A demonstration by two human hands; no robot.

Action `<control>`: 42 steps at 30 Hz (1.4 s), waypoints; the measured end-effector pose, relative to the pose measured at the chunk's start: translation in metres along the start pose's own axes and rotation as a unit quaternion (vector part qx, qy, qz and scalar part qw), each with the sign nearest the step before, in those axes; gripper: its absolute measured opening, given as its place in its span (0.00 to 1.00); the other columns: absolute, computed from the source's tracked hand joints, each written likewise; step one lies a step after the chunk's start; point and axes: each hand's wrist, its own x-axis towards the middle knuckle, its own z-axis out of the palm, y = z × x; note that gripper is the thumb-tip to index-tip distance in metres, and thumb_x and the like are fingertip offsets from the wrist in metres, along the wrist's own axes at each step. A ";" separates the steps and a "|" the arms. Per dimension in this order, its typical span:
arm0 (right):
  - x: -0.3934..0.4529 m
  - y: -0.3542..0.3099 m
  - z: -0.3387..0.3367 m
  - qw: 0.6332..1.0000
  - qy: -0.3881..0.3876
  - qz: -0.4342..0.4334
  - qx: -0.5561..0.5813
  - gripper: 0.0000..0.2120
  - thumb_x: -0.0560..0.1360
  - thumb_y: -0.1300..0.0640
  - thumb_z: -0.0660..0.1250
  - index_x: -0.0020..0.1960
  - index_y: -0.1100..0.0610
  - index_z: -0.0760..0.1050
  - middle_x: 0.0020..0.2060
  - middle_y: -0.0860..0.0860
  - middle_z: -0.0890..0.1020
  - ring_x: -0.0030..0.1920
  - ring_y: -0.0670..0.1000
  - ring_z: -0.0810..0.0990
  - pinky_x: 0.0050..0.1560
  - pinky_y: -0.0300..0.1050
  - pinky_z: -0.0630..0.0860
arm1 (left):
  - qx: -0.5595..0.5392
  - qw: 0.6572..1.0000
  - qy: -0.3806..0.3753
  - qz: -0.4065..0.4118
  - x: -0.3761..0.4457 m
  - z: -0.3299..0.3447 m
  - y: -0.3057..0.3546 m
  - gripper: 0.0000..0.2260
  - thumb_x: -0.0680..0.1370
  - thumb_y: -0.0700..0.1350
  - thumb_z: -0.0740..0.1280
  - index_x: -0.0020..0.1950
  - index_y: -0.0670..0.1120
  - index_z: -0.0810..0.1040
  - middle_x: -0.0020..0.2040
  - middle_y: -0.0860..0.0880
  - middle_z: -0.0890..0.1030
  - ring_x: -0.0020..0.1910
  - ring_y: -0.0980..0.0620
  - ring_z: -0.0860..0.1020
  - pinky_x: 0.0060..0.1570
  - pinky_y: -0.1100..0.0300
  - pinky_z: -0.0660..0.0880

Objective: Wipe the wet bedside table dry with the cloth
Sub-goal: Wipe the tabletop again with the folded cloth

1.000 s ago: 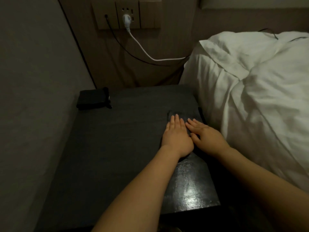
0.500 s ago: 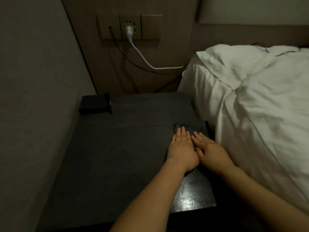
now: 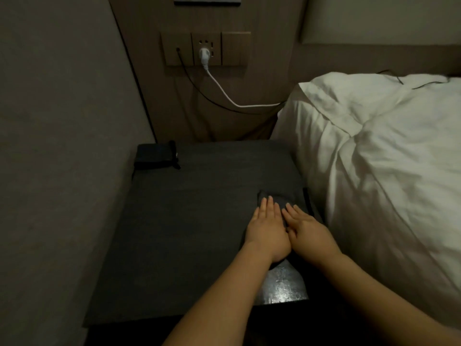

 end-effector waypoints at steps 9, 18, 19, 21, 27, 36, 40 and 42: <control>0.002 -0.048 0.013 0.999 -0.025 -0.043 -0.013 0.28 0.73 0.53 0.48 0.73 0.57 0.58 0.75 0.52 0.60 0.75 0.49 0.56 0.73 0.38 0.54 | 0.003 0.999 -0.006 -0.035 -0.031 -0.003 -0.042 0.29 0.82 0.49 0.49 0.77 0.37 0.41 0.78 0.40 0.40 0.77 0.45 0.39 0.75 0.53 0.41; 0.013 -0.105 0.028 0.993 -0.041 -0.107 -0.029 0.24 0.79 0.56 0.52 0.74 0.57 0.54 0.75 0.53 0.57 0.76 0.49 0.54 0.73 0.39 0.53 | 0.005 0.996 -0.005 -0.085 -0.064 -0.009 -0.094 0.28 0.82 0.49 0.47 0.77 0.38 0.41 0.78 0.40 0.40 0.77 0.45 0.40 0.75 0.53 0.42; 0.014 -0.110 0.029 0.992 -0.044 -0.112 -0.031 0.24 0.79 0.56 0.52 0.74 0.57 0.54 0.76 0.53 0.57 0.76 0.49 0.54 0.73 0.40 0.52 | 0.003 0.996 -0.005 -0.091 -0.066 -0.010 -0.099 0.28 0.82 0.49 0.47 0.77 0.38 0.41 0.78 0.40 0.40 0.77 0.45 0.40 0.75 0.53 0.42; 0.017 -0.120 0.032 0.991 -0.051 -0.123 -0.033 0.24 0.80 0.56 0.51 0.75 0.57 0.53 0.76 0.53 0.56 0.76 0.49 0.53 0.73 0.40 0.52 | 0.003 0.995 -0.002 -0.101 -0.072 -0.012 -0.108 0.28 0.82 0.49 0.48 0.77 0.38 0.41 0.78 0.40 0.41 0.77 0.46 0.40 0.76 0.53 0.43; 0.029 -0.157 0.046 0.984 -0.066 -0.164 -0.034 0.24 0.80 0.55 0.52 0.74 0.58 0.53 0.76 0.54 0.56 0.76 0.50 0.52 0.74 0.41 0.51 | -0.008 0.989 0.018 -0.145 -0.092 -0.015 -0.143 0.28 0.82 0.49 0.48 0.77 0.39 0.42 0.78 0.41 0.41 0.77 0.46 0.41 0.75 0.53 0.42; 0.040 -0.225 0.063 0.969 -0.105 -0.221 -0.045 0.25 0.80 0.56 0.53 0.75 0.59 0.51 0.76 0.55 0.54 0.76 0.52 0.52 0.74 0.43 0.52 | -0.031 0.976 0.042 -0.212 -0.131 -0.017 -0.198 0.29 0.82 0.48 0.50 0.77 0.39 0.42 0.78 0.41 0.41 0.78 0.47 0.41 0.75 0.54 0.42; 0.038 -0.242 0.068 0.964 -0.125 -0.230 -0.046 0.26 0.80 0.56 0.53 0.75 0.59 0.50 0.76 0.55 0.53 0.76 0.52 0.51 0.74 0.44 0.52 | -0.037 0.973 0.046 -0.225 -0.146 -0.015 -0.209 0.29 0.82 0.48 0.50 0.77 0.39 0.42 0.78 0.41 0.41 0.77 0.46 0.41 0.75 0.54 0.41; 0.034 -0.246 0.069 0.963 -0.128 -0.235 -0.043 0.26 0.80 0.56 0.54 0.75 0.58 0.50 0.76 0.54 0.53 0.76 0.52 0.51 0.74 0.44 0.53 | -0.040 0.971 0.047 -0.232 -0.153 -0.013 -0.211 0.29 0.81 0.48 0.50 0.77 0.39 0.42 0.78 0.41 0.41 0.77 0.47 0.41 0.75 0.54 0.41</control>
